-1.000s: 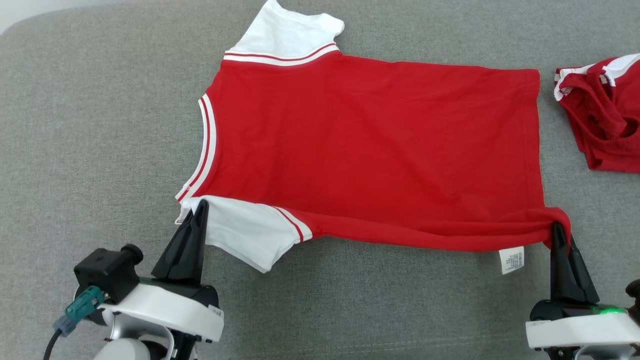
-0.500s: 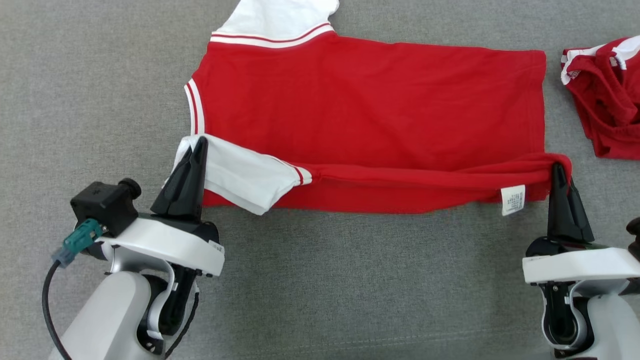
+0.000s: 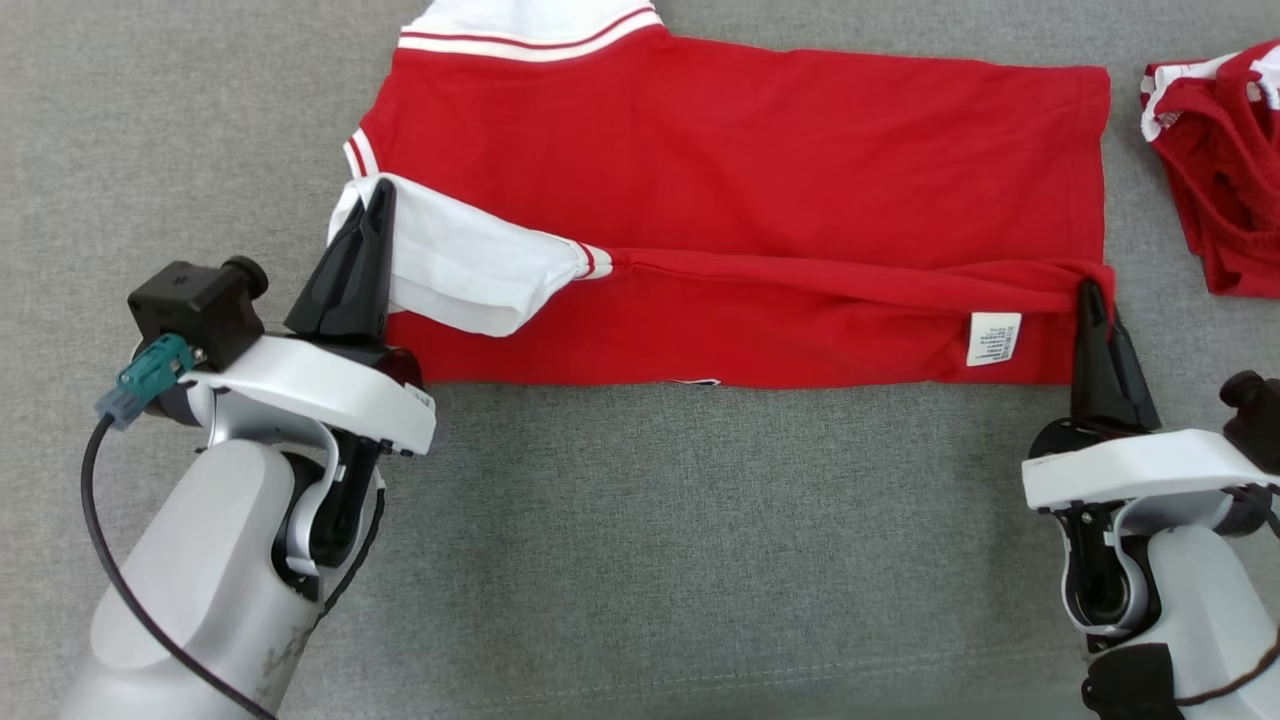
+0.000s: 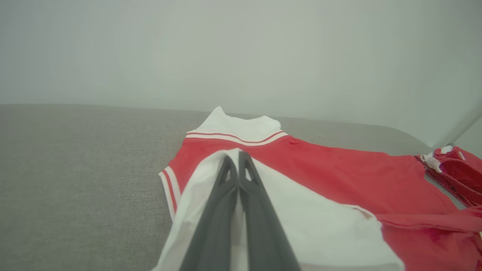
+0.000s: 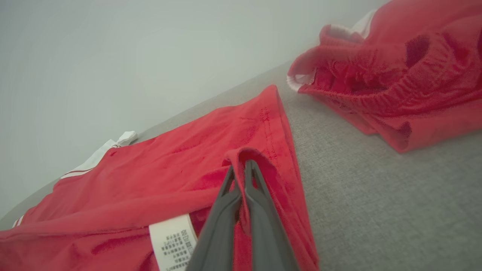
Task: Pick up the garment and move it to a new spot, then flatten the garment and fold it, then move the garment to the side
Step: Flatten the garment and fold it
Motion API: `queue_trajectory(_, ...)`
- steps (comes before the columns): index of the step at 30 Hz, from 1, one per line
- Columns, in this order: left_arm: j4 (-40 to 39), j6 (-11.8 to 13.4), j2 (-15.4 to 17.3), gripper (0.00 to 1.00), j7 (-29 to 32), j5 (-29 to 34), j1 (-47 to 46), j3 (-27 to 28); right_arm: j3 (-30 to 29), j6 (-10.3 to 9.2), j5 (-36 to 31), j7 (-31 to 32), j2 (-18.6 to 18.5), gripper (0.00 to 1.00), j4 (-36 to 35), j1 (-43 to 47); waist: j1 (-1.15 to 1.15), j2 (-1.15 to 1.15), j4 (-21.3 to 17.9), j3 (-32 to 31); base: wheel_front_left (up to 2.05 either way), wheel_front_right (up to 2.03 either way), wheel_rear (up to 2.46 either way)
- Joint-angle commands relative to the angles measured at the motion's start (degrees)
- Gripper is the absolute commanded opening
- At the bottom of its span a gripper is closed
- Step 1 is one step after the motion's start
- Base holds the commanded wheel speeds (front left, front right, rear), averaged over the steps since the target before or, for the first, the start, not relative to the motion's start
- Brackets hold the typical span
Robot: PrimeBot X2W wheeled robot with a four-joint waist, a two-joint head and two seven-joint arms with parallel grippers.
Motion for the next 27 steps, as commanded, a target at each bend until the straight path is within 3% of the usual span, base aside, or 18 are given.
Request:
queue_trajectory(1, 0.52, -0.42, 1.34, 0.0, -0.55, 0.3, -2.95, 1.68, 1.85, -0.01, -0.09, -0.34, -0.37, 0.0, -0.17, -1.29, 0.0, 0.0, -0.36, 0.61, 0.0, 0.0, 0.0)
queue_trajectory(3, 2.83, -0.93, 0.78, 0.0, -0.66, 0.05, -4.07, 1.46, 2.4, -0.01, 0.07, -0.34, -0.37, 0.02, 0.94, -2.27, 0.0, 0.0, -0.53, 0.99, 0.0, 0.0, 0.0)
queue_trajectory(4, 3.92, -1.17, 0.55, 0.0, -0.81, 0.01, -4.57, 1.34, 2.5, -0.01, 0.13, -0.34, -0.37, 0.31, 1.19, -2.7, 0.0, 0.0, -0.59, 1.15, 0.0, 0.0, 0.0)
queue_trajectory(6, 6.03, -1.83, -0.02, 0.0, -0.79, -0.38, -5.3, 1.02, 2.6, -0.01, 0.26, -0.34, -0.37, 1.0, 1.56, -3.2, 0.0, 0.0, -0.65, 1.4, 0.0, 0.0, 0.0)
queue_trajectory(7, 7.02, -2.16, -0.19, 0.15, -0.86, -0.49, -5.63, 0.87, 2.61, -0.01, 0.27, -0.34, -0.37, 1.0, 1.71, -3.38, 0.0, 0.0, -0.68, 1.49, 0.0, 0.0, 0.0)
queue_trajectory(8, 7.83, -2.45, -0.37, 0.76, -1.16, -0.53, -5.93, 0.8, 2.61, -0.01, 0.27, -0.34, -0.37, 1.0, 1.76, -3.52, 0.0, 0.0, -0.71, 1.56, 0.0, 0.0, 0.0)
queue_trajectory(9, 8.49, -2.62, -0.48, 1.0, -1.66, -0.4, -6.19, 0.76, 2.6, -0.01, 0.24, -0.34, -0.37, 1.0, 1.77, -3.59, 0.0, 0.0, -0.73, 1.56, 0.0, 0.0, 0.0)
queue_trajectory(16, 9.32, -2.03, -0.22, 1.0, -5.31, 2.79, -6.59, 1.3, 1.75, -0.01, -0.54, -0.34, -0.37, 1.0, -0.04, -2.49, 0.0, 0.0, -0.53, 1.34, 0.0, 0.0, 0.0)
queue_trajectory(27, 0.58, 3.15, 1.44, 1.0, -6.34, 8.96, 1.6, 3.66, 0.59, -0.01, -4.85, -0.34, -0.37, 1.0, -4.83, 3.47, 0.0, 0.0, 0.31, -0.74, 0.0, 0.0, 0.0)
